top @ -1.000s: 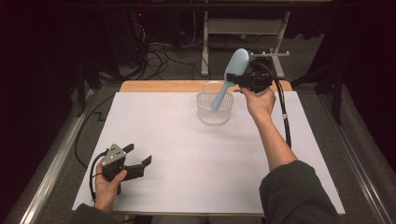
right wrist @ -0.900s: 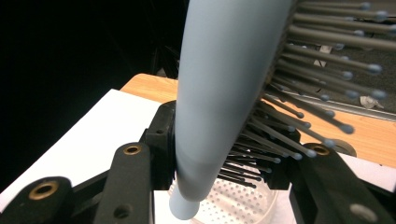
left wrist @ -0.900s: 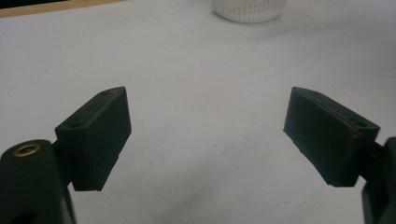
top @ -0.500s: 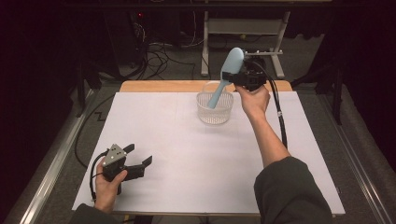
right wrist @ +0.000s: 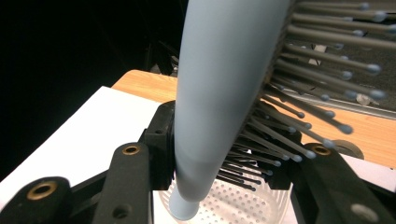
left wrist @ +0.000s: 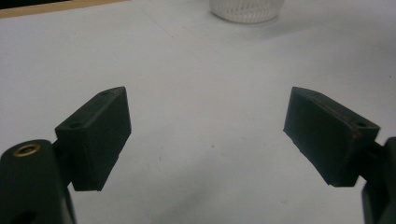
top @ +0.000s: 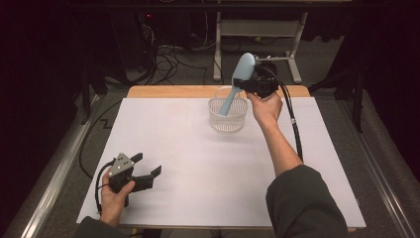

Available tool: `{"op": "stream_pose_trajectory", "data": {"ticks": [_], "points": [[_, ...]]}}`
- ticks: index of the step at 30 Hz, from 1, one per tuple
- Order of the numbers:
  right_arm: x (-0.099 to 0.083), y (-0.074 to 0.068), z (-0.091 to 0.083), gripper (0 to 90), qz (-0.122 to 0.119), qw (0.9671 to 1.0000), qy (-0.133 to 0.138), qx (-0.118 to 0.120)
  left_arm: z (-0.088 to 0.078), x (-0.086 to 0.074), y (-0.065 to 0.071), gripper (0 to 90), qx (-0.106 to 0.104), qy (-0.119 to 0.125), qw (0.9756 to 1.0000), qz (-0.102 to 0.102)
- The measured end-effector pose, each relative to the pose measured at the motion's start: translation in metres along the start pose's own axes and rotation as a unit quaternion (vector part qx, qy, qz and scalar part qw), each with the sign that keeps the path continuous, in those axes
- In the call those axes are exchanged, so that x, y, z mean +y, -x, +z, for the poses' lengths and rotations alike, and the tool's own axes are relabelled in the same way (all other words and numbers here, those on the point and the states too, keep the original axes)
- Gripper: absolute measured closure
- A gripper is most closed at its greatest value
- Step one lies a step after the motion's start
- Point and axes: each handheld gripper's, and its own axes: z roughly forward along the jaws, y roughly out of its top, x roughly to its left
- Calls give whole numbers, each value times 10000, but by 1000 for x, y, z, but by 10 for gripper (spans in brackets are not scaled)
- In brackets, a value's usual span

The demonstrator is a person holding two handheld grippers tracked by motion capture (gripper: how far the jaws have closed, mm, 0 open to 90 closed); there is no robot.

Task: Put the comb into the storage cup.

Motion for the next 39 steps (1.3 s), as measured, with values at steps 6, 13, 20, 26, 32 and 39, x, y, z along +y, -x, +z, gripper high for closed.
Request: {"op": "stream_pose_trajectory", "data": {"ticks": [6,13,20,26,32,39], "points": [[-2,-1,5,554,-37,10000,-38,-6,0,0,0,159,0,-6,10000,5],[-5,-3,12,553,-62,9999,-118,-33,0,0,0,159,-6,-5,10000,5],[-9,-4,18,550,-108,9998,-170,-62,0,0,0,159,4,0,10000,6],[-14,-2,25,547,-72,9996,-232,-108,0,0,0,159,5,7,10000,13],[-19,-1,30,545,-42,9995,-270,-132,0,0,1,159,-13,9,10000,28],[-24,0,36,542,-53,9992,-357,-190,0,0,1,159,-16,14,10000,29]]}}
